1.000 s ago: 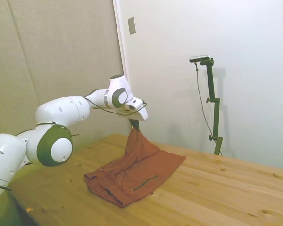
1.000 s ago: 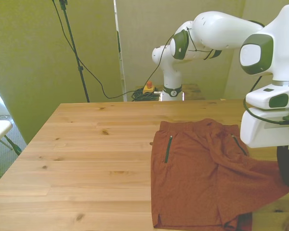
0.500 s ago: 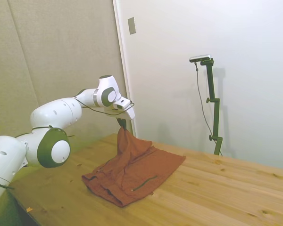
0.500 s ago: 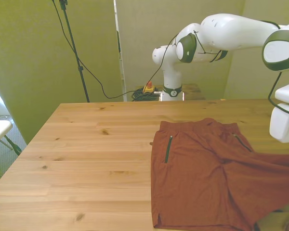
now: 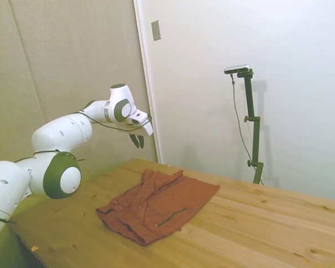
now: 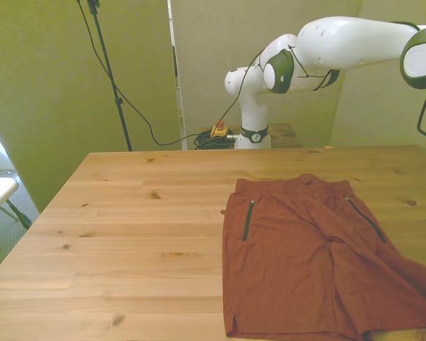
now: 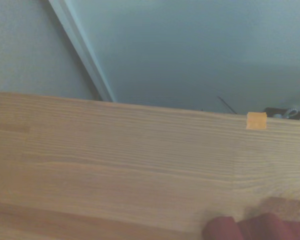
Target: Unfold the shorts
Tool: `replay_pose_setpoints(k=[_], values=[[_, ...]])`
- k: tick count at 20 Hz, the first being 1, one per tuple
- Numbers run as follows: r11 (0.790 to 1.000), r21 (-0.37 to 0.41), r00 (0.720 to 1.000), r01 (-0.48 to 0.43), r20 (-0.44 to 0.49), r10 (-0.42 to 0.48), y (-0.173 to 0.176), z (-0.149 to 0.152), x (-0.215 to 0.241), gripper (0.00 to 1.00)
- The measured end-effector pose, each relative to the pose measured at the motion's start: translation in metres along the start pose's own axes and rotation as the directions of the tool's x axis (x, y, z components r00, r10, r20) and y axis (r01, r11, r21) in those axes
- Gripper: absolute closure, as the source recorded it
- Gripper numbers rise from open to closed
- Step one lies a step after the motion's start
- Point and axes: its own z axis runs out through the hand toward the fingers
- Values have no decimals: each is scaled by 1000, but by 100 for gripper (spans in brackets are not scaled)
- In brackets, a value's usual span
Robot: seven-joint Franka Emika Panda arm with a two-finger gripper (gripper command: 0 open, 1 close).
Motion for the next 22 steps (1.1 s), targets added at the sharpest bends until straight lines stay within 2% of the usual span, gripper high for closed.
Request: replay_pose_setpoints(k=[2,5,7,12,22], values=[[1000,-15,1000,-12,2,12,4,-2,4,0],[990,-117,997,-81,0,81,30,-12,26,0],[982,-153,994,-106,13,109,48,-25,42,0],[984,-141,992,-108,56,117,63,-38,54,0],[989,-115,992,-92,79,102,71,-43,17,0]])
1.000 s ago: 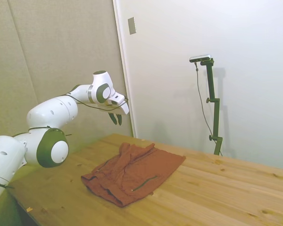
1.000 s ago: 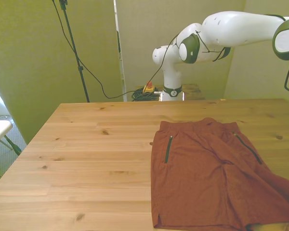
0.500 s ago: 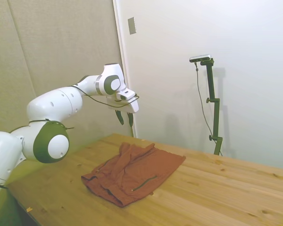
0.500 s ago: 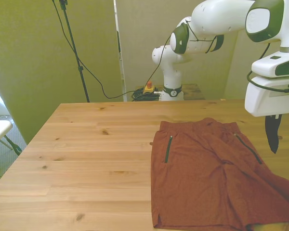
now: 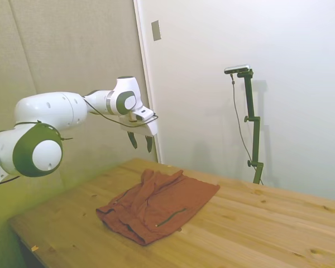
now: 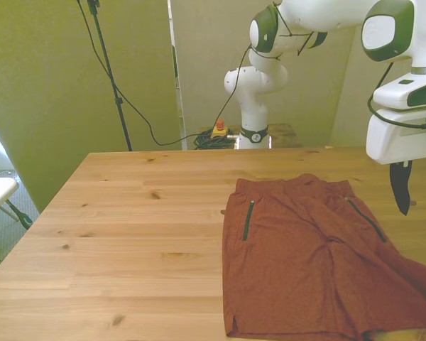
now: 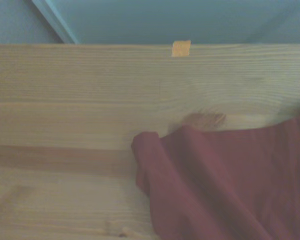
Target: Unfold the shorts
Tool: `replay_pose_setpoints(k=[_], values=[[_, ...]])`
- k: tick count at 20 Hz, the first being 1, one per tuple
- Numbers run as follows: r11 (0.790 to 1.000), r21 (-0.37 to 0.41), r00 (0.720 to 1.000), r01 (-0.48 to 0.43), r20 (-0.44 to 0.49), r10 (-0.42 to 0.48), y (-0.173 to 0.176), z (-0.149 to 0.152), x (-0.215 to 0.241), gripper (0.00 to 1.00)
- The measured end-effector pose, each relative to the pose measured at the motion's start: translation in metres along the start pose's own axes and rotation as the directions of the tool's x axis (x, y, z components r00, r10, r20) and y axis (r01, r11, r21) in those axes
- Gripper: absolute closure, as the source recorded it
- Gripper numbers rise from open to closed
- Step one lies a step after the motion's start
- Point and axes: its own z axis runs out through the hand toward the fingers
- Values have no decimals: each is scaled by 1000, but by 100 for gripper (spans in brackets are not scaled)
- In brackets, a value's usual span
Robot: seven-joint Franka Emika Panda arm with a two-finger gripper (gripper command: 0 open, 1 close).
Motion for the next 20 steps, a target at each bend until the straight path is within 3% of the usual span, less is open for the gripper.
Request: replay_pose_setpoints(k=[8,20], values=[[999,-43,1000,-21,15,21,53,-4,-25,0],[996,-88,999,3,45,1,186,-25,-87,0]])
